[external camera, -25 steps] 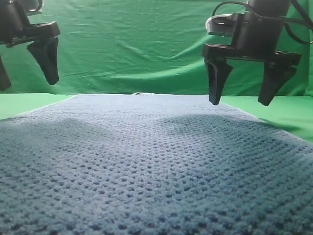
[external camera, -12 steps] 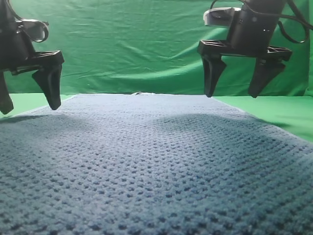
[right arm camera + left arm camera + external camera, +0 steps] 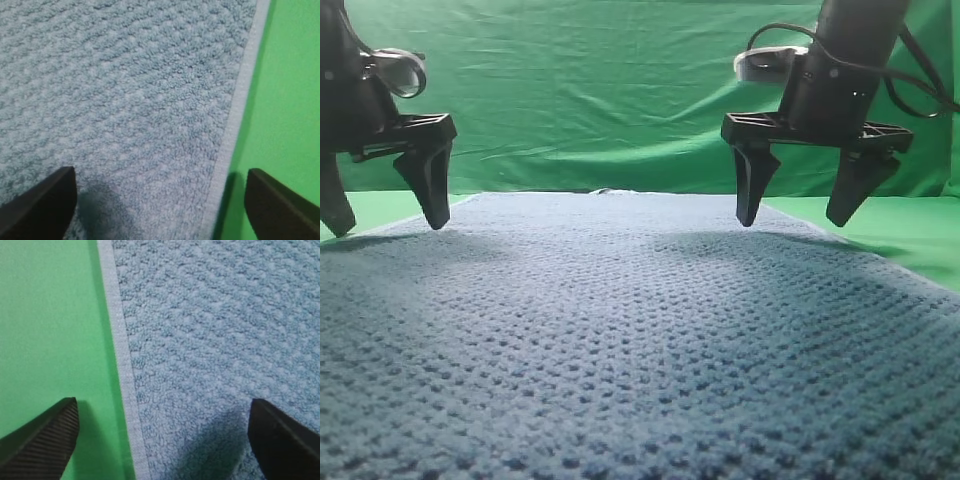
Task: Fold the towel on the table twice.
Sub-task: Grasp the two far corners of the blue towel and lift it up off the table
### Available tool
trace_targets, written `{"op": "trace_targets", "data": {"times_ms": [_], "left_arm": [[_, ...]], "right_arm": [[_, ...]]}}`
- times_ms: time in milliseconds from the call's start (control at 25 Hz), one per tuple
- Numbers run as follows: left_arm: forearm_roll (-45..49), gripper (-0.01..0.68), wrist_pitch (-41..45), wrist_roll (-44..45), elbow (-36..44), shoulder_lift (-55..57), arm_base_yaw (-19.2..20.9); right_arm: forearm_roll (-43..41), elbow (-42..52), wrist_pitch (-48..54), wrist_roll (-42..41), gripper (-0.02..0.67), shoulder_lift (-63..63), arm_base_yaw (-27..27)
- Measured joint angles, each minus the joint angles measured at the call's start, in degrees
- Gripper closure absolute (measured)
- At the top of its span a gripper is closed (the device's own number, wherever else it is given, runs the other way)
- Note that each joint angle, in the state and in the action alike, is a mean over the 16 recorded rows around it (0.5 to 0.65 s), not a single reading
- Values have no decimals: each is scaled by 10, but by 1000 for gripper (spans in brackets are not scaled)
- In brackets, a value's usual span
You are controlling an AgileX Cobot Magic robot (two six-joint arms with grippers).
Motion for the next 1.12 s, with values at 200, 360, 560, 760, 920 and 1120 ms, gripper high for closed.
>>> {"op": "trace_targets", "data": {"times_ms": [200,360,560,760,920,1120], "left_arm": [[1,34,4,2,-3,2,0],[-7,85,17,4,-6,5,0],[-33,252,44,7,-12,13,1],[-62,453,76,7,-25,25,3],[-76,594,114,2,-48,36,5],[-67,666,178,-9,-104,49,5]], "right_arm": [[-3,-1,-1,0,37,7,0],[-5,-2,1,1,105,11,0],[-6,-2,4,5,273,12,0],[-3,-2,7,12,458,12,0],[-1,-2,9,17,575,9,0],[2,-2,9,22,642,-13,-4]]}}
